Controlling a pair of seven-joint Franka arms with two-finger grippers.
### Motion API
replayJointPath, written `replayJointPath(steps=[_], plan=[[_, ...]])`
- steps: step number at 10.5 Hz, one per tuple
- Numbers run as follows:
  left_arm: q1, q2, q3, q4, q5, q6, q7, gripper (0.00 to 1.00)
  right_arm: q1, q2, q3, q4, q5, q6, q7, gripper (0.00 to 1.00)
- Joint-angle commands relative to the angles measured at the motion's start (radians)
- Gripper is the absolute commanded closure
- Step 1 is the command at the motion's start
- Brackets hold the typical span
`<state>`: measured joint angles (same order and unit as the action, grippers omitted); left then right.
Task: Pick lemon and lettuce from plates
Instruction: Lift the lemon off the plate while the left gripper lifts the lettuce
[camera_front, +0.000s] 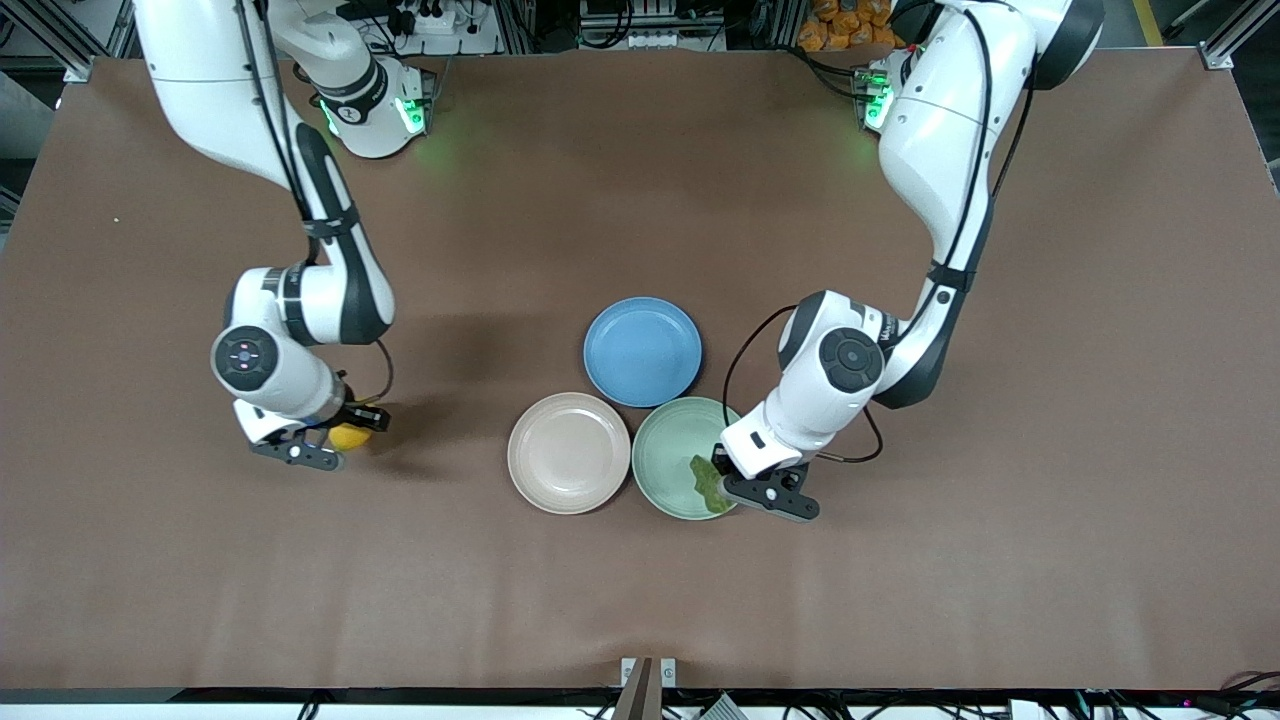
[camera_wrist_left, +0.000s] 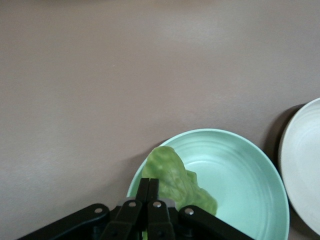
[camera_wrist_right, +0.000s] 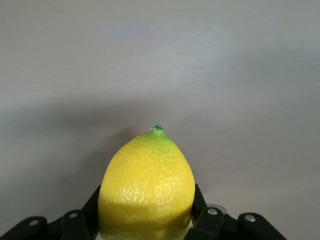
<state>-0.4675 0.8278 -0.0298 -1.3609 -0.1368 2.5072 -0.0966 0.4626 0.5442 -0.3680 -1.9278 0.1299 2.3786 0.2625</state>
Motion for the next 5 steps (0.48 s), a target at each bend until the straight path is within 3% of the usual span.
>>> replayJointPath(steps=[1,5], plan=[[0.03,-0.036,-0.001,-0.009,0.023,-0.099,0.008,1.0,-0.085,-0.056,0.004,-0.073,-0.016,0.04,-0.176,1.0],[0.038,-0.067,0.014,-0.009,0.02,-0.166,0.012,1.0,-0.188,-0.041,0.006,-0.069,-0.009,0.126,-0.461,1.0]])
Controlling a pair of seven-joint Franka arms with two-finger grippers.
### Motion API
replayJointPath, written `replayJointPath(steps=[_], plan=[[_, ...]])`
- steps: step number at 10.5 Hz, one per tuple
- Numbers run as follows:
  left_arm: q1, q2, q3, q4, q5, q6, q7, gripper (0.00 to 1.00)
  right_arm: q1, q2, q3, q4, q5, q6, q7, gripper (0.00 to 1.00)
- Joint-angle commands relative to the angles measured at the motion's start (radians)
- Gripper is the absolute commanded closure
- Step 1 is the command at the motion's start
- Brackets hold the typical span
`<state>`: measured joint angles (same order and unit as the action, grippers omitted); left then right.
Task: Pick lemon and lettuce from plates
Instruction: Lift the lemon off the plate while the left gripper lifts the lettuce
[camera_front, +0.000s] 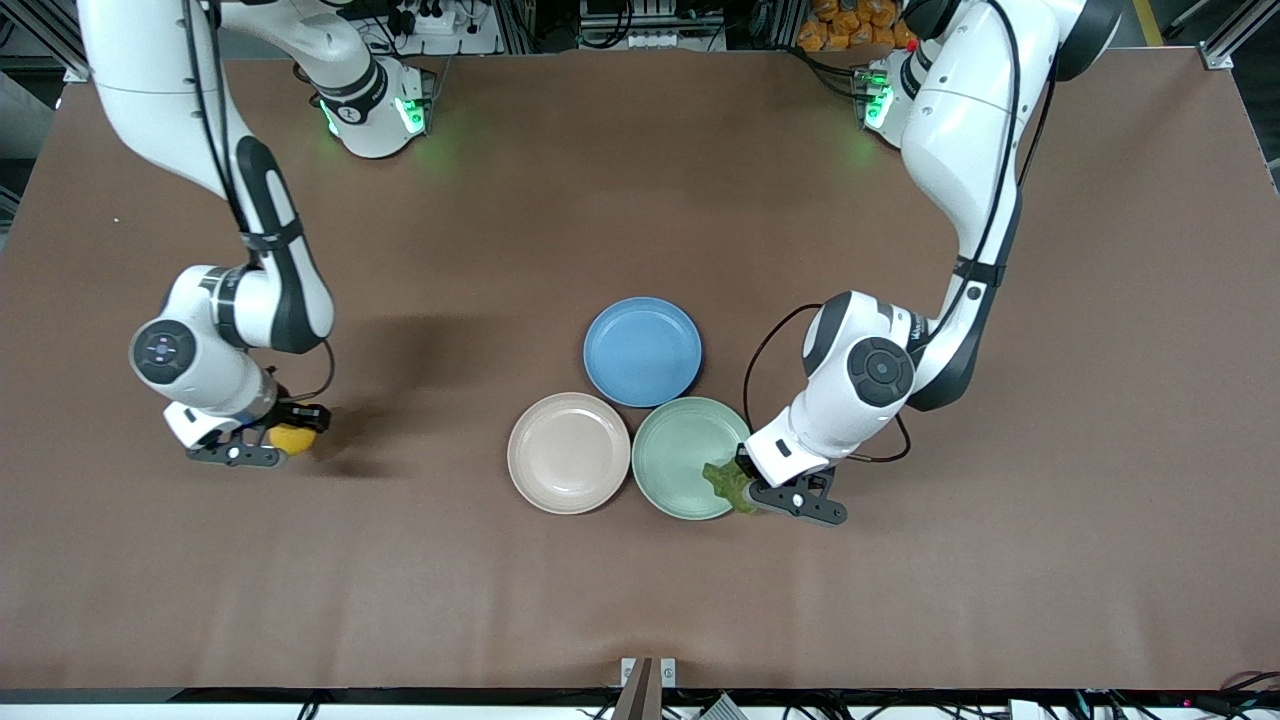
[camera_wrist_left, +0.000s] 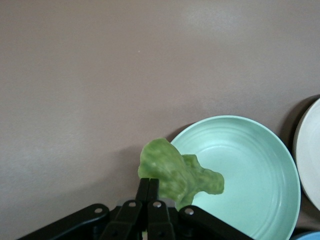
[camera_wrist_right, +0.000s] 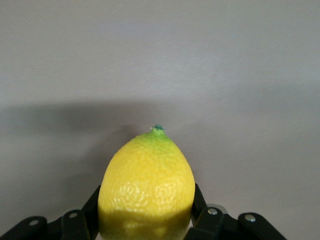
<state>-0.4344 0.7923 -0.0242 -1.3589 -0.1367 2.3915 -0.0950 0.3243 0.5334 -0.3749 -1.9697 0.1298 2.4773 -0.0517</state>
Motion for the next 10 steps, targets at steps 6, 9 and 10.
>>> replayJointPath(steps=[6,9,10], plan=[[0.083,-0.085,0.006,0.015,0.019,-0.179,0.121,1.0,-0.142,0.014,0.088,0.034,0.001,0.092,-0.323,0.2],[0.12,-0.12,0.012,0.015,0.019,-0.248,0.144,1.0,-0.159,0.045,0.117,0.041,0.013,0.094,-0.323,0.0],[0.143,-0.134,0.013,0.014,0.019,-0.27,0.158,1.0,-0.159,0.053,0.117,0.046,0.014,0.094,-0.323,0.0]])
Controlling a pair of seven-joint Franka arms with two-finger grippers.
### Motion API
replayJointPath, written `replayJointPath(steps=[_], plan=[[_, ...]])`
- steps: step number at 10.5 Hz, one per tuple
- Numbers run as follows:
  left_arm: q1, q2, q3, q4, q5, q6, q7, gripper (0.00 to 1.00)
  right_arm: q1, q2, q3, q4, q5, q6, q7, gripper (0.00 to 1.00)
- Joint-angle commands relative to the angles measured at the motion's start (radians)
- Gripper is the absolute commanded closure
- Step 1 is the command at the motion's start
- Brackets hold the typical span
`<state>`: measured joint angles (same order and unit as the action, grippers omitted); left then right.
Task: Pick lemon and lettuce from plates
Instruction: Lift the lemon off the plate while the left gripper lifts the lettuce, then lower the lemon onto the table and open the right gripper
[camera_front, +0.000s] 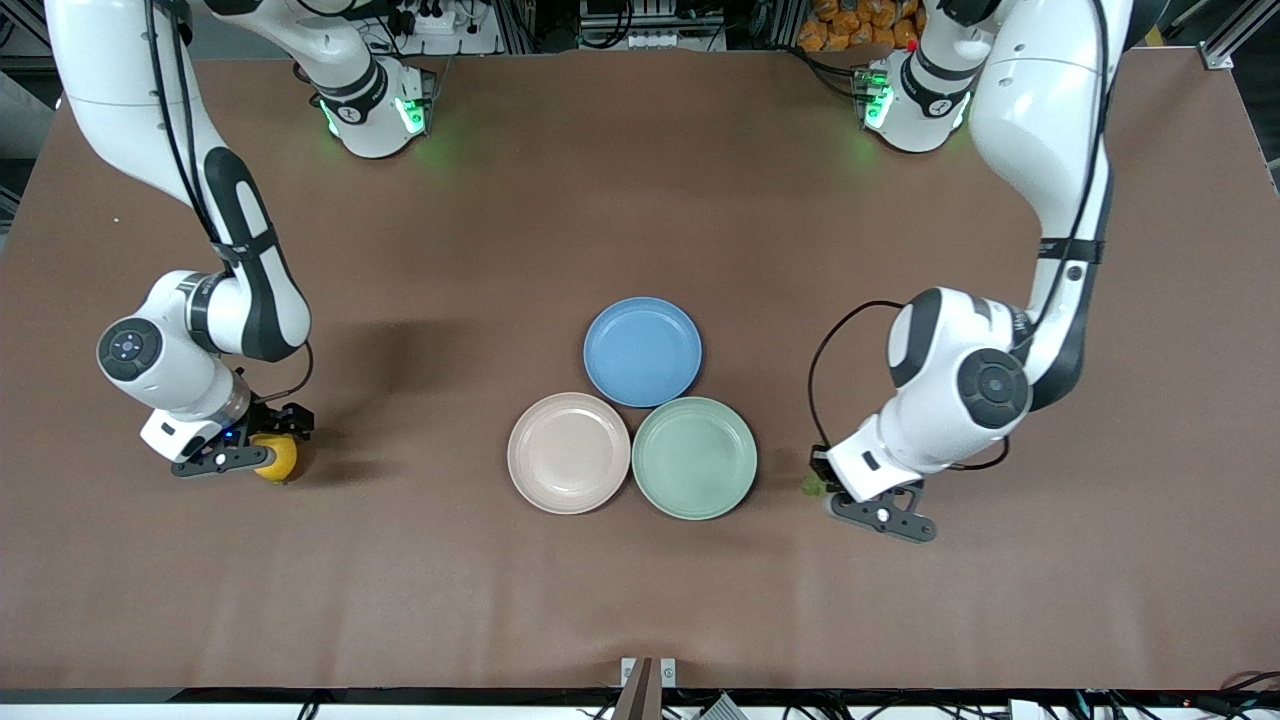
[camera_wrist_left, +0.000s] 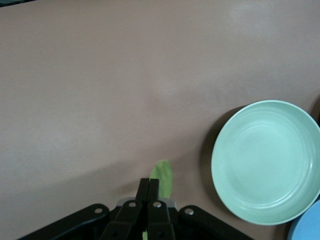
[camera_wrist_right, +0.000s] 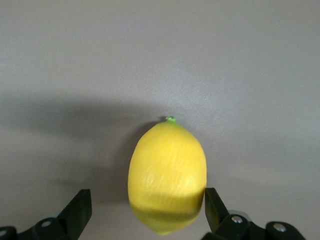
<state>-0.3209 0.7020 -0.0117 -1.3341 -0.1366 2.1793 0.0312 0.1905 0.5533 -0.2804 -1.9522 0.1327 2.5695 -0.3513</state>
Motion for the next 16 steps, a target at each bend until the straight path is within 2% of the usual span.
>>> replayJointPath(steps=[1,7,10,12,13,16], plan=[[0.051,-0.053,-0.001,-0.011,0.018,-0.087,0.035,1.0,-0.023,0.033,0.023,0.027,0.012,0.0,-0.023,0.0],[0.132,-0.069,0.004,-0.037,0.025,-0.219,0.032,1.0,-0.039,0.034,0.026,0.027,0.051,-0.012,0.003,0.0],[0.174,-0.062,0.004,-0.059,0.025,-0.237,0.032,1.0,-0.179,-0.015,0.101,0.019,0.05,-0.116,0.018,0.0],[0.171,-0.056,0.022,-0.085,0.025,-0.237,0.021,1.0,-0.225,-0.106,0.104,-0.003,0.042,-0.208,0.018,0.0],[0.171,-0.046,0.025,-0.083,0.025,-0.236,0.021,1.0,-0.277,-0.165,0.121,-0.001,0.035,-0.306,0.018,0.0],[0.169,-0.03,0.036,-0.085,0.025,-0.237,0.007,1.0,-0.327,-0.309,0.129,-0.002,-0.044,-0.452,0.026,0.0]])
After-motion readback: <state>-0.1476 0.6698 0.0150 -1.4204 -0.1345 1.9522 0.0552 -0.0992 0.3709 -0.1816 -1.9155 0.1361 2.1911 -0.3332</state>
